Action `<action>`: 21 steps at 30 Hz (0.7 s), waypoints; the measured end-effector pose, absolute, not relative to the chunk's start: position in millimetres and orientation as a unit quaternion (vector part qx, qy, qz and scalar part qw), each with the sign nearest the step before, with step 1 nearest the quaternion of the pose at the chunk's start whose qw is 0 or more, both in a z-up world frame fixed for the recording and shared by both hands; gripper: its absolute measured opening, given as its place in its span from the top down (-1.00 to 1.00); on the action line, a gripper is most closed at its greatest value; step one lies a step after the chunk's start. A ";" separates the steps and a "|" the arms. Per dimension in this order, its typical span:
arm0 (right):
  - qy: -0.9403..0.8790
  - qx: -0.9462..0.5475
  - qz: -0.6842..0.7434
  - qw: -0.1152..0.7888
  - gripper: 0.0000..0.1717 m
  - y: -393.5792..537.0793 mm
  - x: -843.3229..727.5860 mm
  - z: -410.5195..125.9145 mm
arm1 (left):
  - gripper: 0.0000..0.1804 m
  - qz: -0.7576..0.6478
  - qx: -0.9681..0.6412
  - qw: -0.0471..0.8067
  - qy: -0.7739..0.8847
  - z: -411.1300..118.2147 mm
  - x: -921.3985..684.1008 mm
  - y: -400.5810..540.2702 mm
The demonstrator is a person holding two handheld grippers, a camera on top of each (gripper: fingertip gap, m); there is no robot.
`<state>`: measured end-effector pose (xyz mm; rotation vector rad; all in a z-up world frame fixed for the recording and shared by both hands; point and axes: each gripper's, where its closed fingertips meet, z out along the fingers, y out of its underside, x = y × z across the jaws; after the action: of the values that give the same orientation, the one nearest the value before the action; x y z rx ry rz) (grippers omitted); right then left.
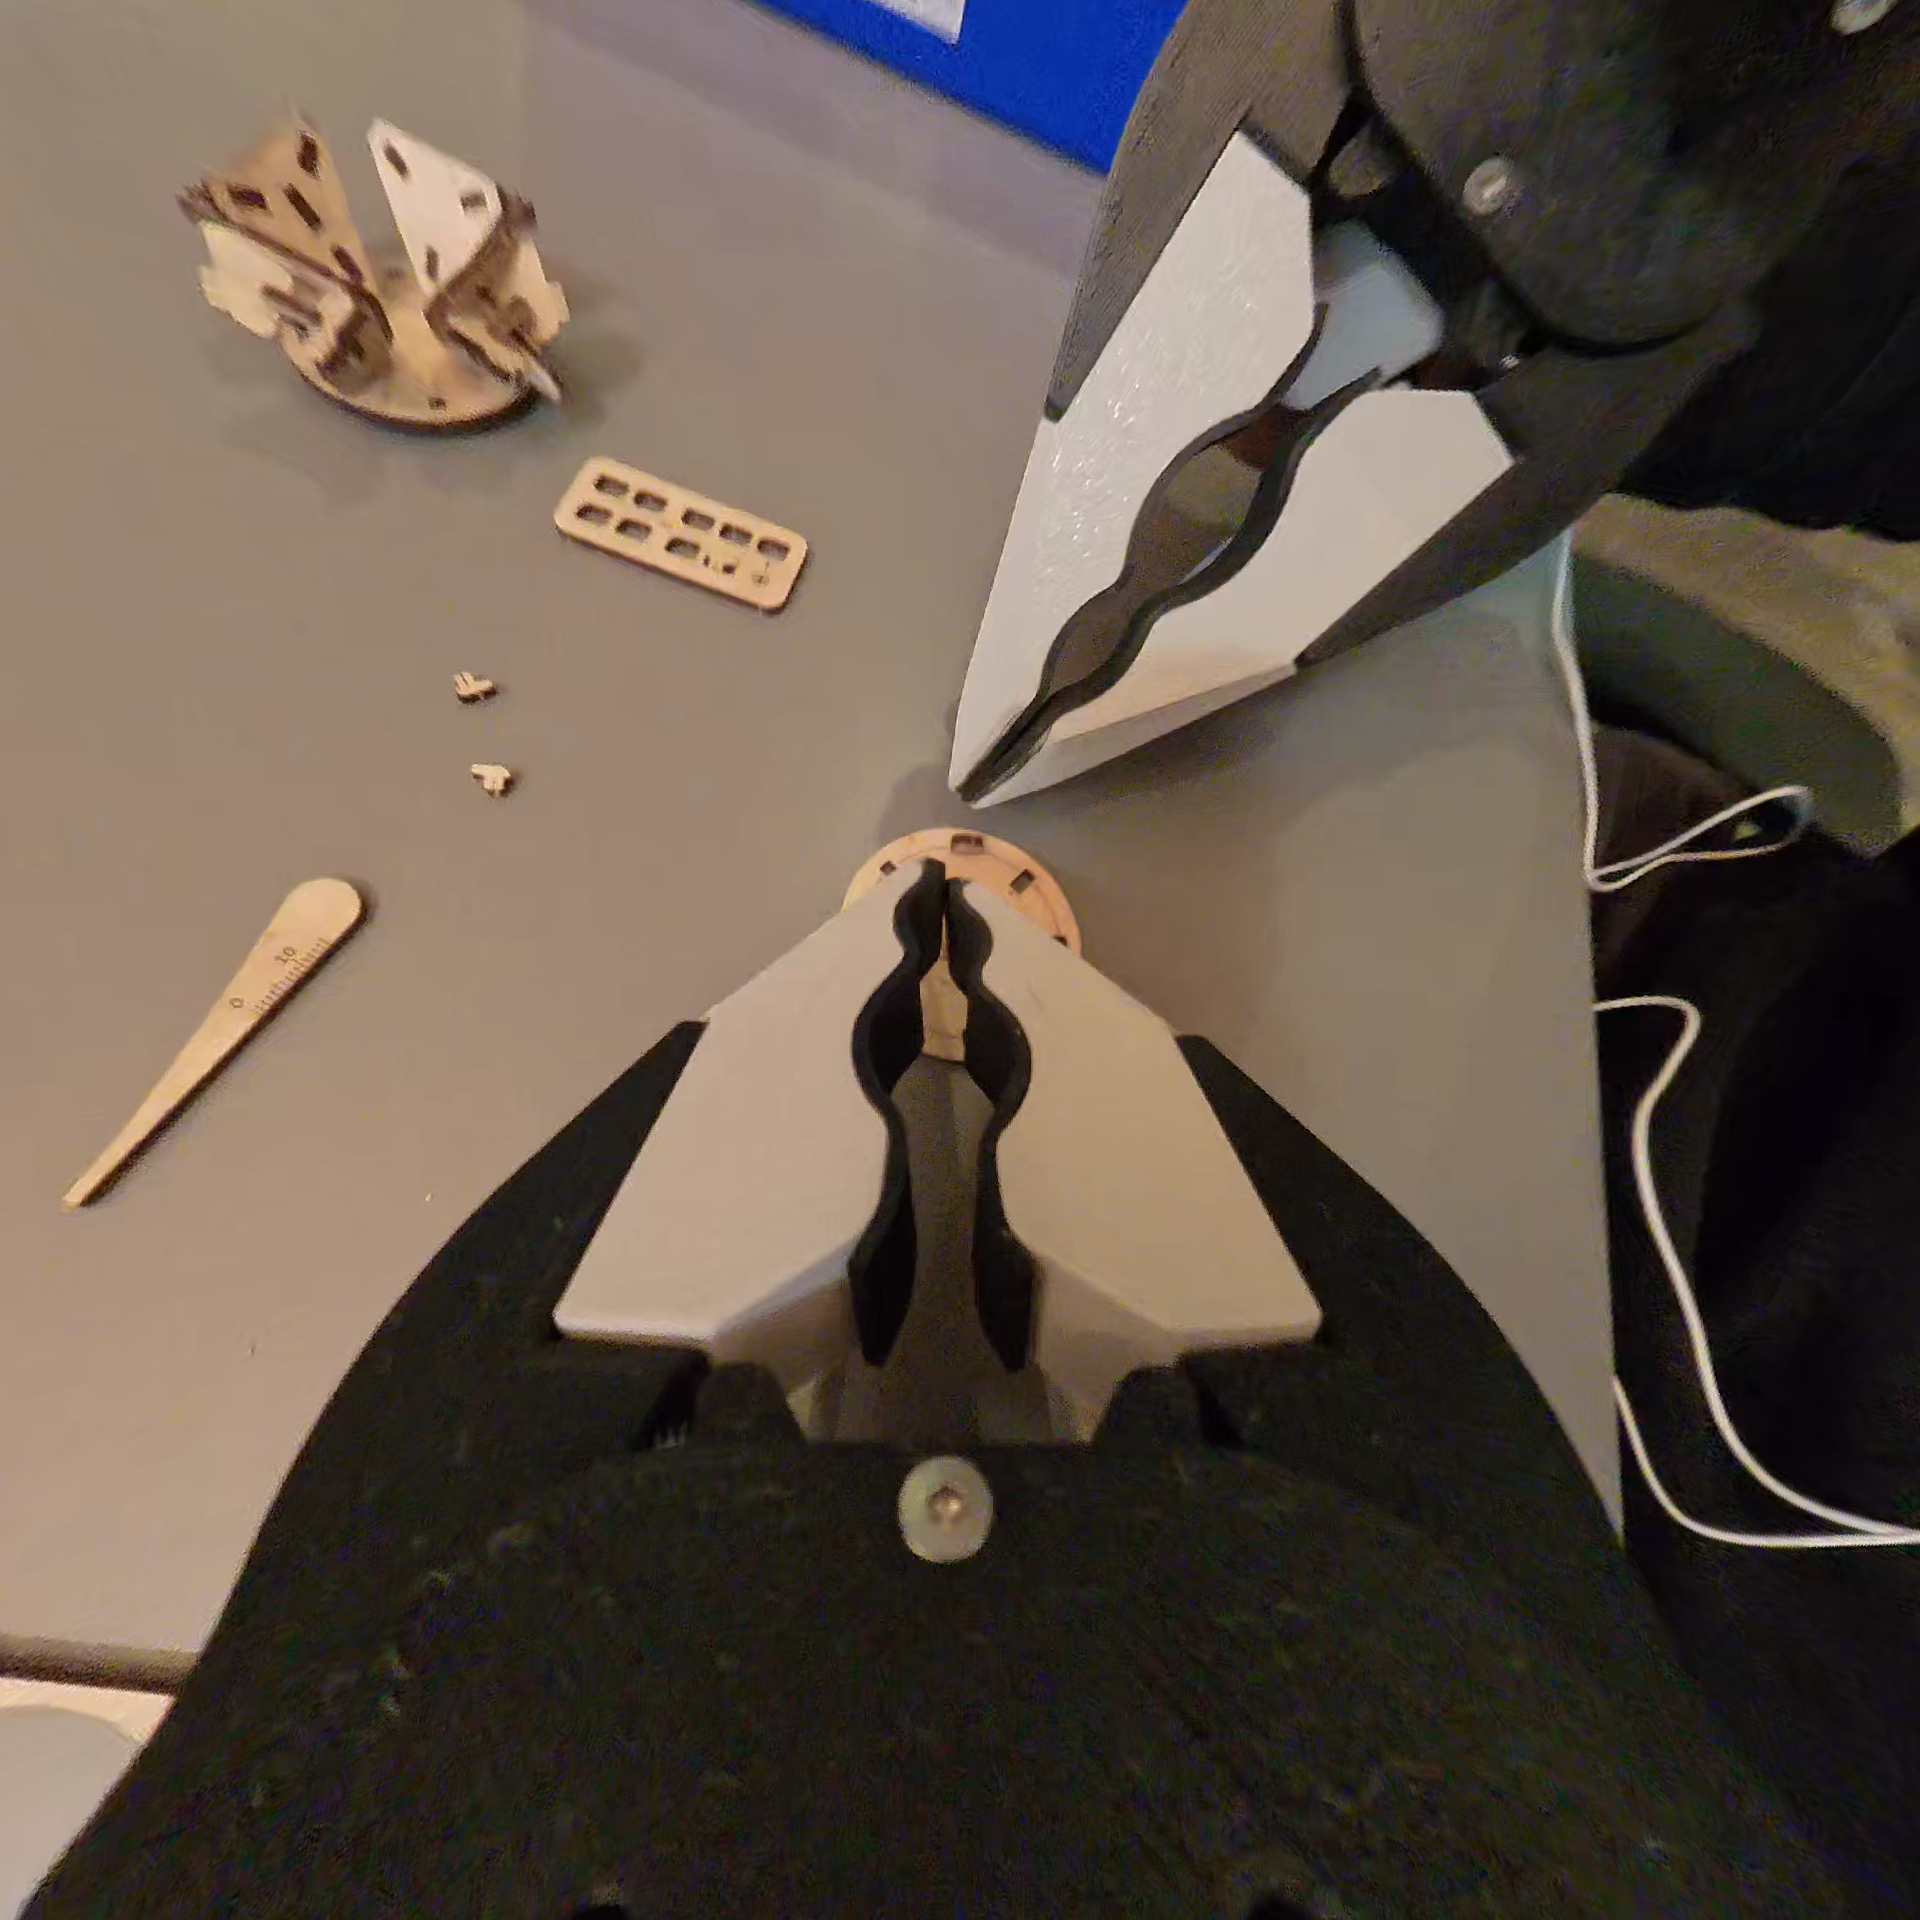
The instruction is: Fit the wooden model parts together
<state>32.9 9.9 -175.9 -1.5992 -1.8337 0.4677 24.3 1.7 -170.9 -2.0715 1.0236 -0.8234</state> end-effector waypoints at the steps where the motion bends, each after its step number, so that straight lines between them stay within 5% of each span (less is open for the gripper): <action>1: -0.699 -0.609 0.177 0.330 1.00 9.6 32.5 -177.4 | 1.00 -0.302 -0.800 0.332 0.398 -175.2 24.7 1.8; 21: -0.690 -0.589 0.165 0.387 1.00 5.7 26.9 -164.1 | 1.00 -0.263 -0.822 0.308 0.400 -189.1 22.2 2.9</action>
<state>26.9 5.7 -164.1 -1.5000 -1.7546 0.4187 22.2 2.9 -189.1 -2.1728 1.0579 -0.6945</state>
